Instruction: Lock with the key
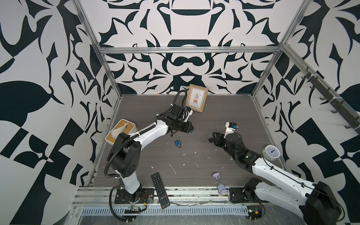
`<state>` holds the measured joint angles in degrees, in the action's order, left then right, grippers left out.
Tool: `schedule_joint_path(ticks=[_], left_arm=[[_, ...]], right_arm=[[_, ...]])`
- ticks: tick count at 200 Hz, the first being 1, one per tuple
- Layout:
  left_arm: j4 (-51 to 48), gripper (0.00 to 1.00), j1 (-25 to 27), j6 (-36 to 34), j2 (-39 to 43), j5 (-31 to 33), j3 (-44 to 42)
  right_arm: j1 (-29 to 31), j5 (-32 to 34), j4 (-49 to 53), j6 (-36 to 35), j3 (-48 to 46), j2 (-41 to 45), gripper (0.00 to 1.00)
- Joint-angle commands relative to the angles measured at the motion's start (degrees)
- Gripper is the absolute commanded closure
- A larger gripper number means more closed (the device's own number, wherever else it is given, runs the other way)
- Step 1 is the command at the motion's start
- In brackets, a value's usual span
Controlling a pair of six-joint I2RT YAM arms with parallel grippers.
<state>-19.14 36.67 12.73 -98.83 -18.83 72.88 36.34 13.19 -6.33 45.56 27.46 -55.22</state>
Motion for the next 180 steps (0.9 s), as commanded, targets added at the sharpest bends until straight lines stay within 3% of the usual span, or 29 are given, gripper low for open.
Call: schedule_joint_path(ticks=[1,35,85,111,180], left_arm=[[-8.5,0.99,0.1,-10.7,-0.2,-6.8,3.2],[-22.8,1.00,0.1,-20.0,-4.9,-8.3,11.5],[-28.1,1.00,-0.4,-26.7,-10.9,-14.4,16.1],[-35.4,1.00,-0.6,-29.7,-16.5,-17.8,21.2],[-31.5,1.00,-0.6,-29.8,-24.1,-27.1,24.4]], right_arm=[[-0.4,-0.7,-0.2,-2.4,-0.3,0.4,0.72],[-1.1,-1.6,-1.4,-3.3,-0.9,0.3,0.73],[-1.9,-4.8,-1.5,-3.2,-0.8,0.3,0.72],[-2.3,-4.7,-2.3,-3.3,-1.7,0.7,0.72],[-2.7,-7.4,-4.8,-1.5,-2.1,-2.8,0.72]])
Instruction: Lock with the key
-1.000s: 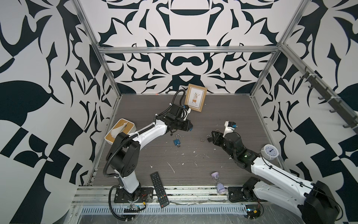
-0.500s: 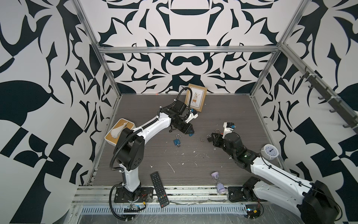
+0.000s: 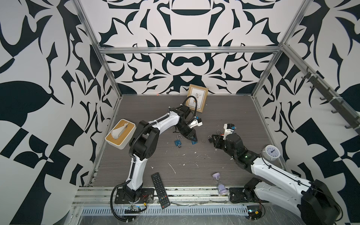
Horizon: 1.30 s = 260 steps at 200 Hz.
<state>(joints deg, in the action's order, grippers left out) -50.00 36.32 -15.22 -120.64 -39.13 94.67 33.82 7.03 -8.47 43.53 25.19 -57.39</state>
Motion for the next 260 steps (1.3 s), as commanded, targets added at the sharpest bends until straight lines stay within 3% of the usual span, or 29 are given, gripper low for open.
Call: schedule_joint_path(ticks=[1,81,173,194,213,260], left_arm=[[-0.6,1.00,-0.3,-1.8,-2.4,-6.8,2.7],[-0.8,1.00,-0.3,-2.4,-10.8,-10.0,9.1],[-4.0,1.00,0.2,-4.2,-16.3,-2.8,13.1],[-3.4,0.77,0.2,-3.9,-16.3,-1.7,13.1],[-2.4,0.63,0.2,-3.5,-16.3,0.1,13.3],[5.4,0.44,0.1,-0.6,-13.5,5.9,11.2]], right_arm=[[-0.2,-1.3,-2.6,0.6,0.2,-0.7,0.72],[-0.3,-2.1,-3.7,2.0,-0.7,-0.6,0.72],[-0.4,-2.3,-4.4,2.8,-1.2,-1.2,0.72],[-0.4,-2.3,-4.5,2.8,-1.2,-1.3,0.73],[-0.4,-2.4,-4.5,2.9,-1.2,-1.4,0.72],[-0.4,-2.6,-4.7,3.2,-1.7,-1.6,0.71]])
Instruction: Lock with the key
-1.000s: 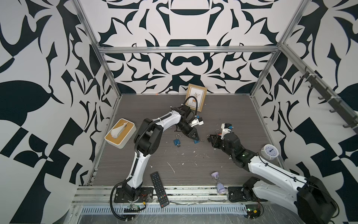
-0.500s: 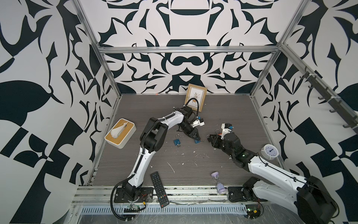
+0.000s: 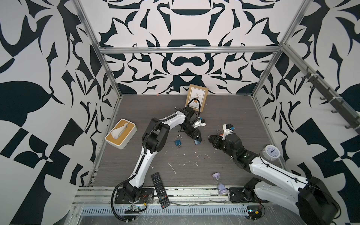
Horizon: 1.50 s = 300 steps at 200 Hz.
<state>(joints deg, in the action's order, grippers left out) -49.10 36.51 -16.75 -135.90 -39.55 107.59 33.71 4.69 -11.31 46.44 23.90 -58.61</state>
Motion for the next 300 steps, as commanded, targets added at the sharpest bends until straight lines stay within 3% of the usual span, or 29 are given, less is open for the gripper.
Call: schedule_joint_path(ticks=[1,52,61,64,67,70,88,101,128,135,151,155,173,189,213,228,251,276,300], left_arm=[[4.7,0.44,-0.1,1.0,1.9,6.3,-1.8],[9.5,0.35,-1.3,4.5,5.0,10.5,-3.5],[12.2,0.27,-1.7,6.4,6.7,12.9,-5.4],[13.2,0.19,-1.7,6.9,7.2,13.5,-6.0],[14.1,0.03,-1.9,7.4,7.9,14.3,-6.7],[15.1,0.00,-1.9,8.0,8.7,15.9,-7.6],[23.4,0.00,-2.1,11.2,14.9,22.5,-14.3],[30.7,0.01,-2.3,14.3,20.4,30.6,-20.1],[42.0,0.01,-4.0,17.0,30.1,32.7,-30.7],[44.0,0.01,-4.0,16.8,32.4,32.8,-33.0],[50.0,0.01,-4.2,19.8,37.2,34.3,-38.6],[52.6,0.01,-4.6,21.6,38.3,34.0,-40.7],[62.4,0.01,-7.3,31.5,42.6,31.8,-48.7],[63.4,0.01,-11.9,42.4,43.8,26.5,-51.8],[65.1,0.01,-16.5,54.9,44.9,20.8,-56.4],[66.1,0.01,-16.4,55.7,47.4,20.4,-60.1],[59.7,0.01,-16.3,51.8,51.7,20.2,-62.2],[54.9,0.01,-16.3,50.2,56.0,20.2,-64.3],[48.7,0.01,-16.3,49.1,58.2,19.6,-63.4]], right_arm=[[-0.3,-0.3,-1.8,0.4,-0.4,-0.4,0.71],[-0.3,-0.6,-2.3,0.6,-1.1,-0.2,0.72],[-0.3,-0.5,-2.2,0.3,-1.0,0.0,0.72],[-0.2,-0.5,-2.1,0.2,-0.9,0.1,0.71],[-0.3,-0.3,-1.9,0.1,-0.8,0.2,0.71],[-0.3,-0.2,-1.7,-0.1,-0.8,0.3,0.71],[-0.2,0.8,-0.1,-1.1,0.2,0.3,0.71],[-0.3,1.1,0.2,-1.5,0.7,-0.5,0.70],[-0.2,-2.3,0.7,-4.6,3.4,-3.6,0.64],[-0.2,-3.3,0.7,-5.6,4.2,-4.6,0.53],[-0.2,-6.5,0.1,-6.6,5.7,-7.3,0.06],[-0.2,-7.5,-0.5,-6.7,5.9,-8.1,0.01],[-0.2,-11.8,-4.4,-5.7,6.4,-11.3,0.01],[-0.1,-14.5,-5.4,-4.8,8.0,-14.3,0.01],[2.0,-11.6,-3.3,-5.0,10.3,-18.4,0.01],[6.1,-8.1,-4.0,-9.0,10.7,-18.6,0.01],[10.4,-2.6,6.6,-11.8,17.5,-21.2,0.01],[10.7,-7.6,9.8,-13.1,22.5,-27.4,0.01],[12.6,-8.0,9.3,-10.3,25.5,-33.5,0.01]])
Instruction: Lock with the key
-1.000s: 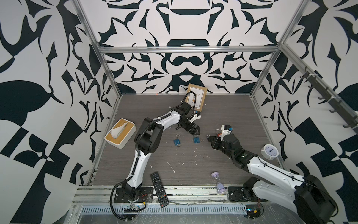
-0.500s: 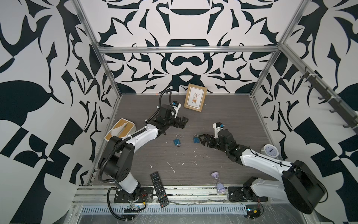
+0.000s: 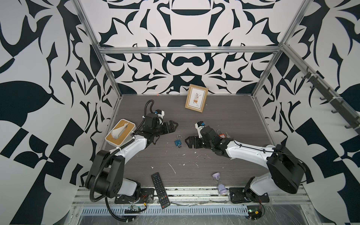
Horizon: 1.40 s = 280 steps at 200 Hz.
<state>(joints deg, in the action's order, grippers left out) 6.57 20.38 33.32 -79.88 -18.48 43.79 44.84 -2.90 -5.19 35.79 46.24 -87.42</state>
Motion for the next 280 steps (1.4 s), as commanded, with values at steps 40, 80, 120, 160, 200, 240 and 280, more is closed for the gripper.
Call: schedule_joint_path(ticks=[40,80,120,160,200,240,280], left_arm=[[-9.7,0.01,-0.2,-1.0,6.4,-2.2,-1.7],[-11.7,0.00,-0.2,0.0,9.6,-2.6,-1.0],[-13.5,0.00,-0.2,-0.4,11.7,-2.0,-0.8],[-13.4,0.00,-0.2,-1.4,14.7,-2.1,-2.2],[-13.1,0.01,-0.2,-2.2,17.9,-0.5,-4.7],[-14.6,0.01,-0.5,-3.6,20.4,1.1,-6.1],[-12.6,0.01,-2.4,-3.1,20.3,-0.7,-5.9]], right_arm=[[5.8,3.0,7.0,0.7,10.8,-12.9,0.03],[7.1,5.0,8.4,0.0,13.4,-15.6,0.06],[7.4,6.7,8.0,-1.5,12.3,-12.9,0.11],[8.2,9.5,11.3,-3.1,14.1,-11.3,0.13],[8.5,12.8,14.7,-4.8,15.1,-9.8,0.17],[8.4,13.4,16.2,-6.3,16.9,-11.6,0.26],[8.8,12.0,16.5,-6.3,21.6,-16.3,0.27]])
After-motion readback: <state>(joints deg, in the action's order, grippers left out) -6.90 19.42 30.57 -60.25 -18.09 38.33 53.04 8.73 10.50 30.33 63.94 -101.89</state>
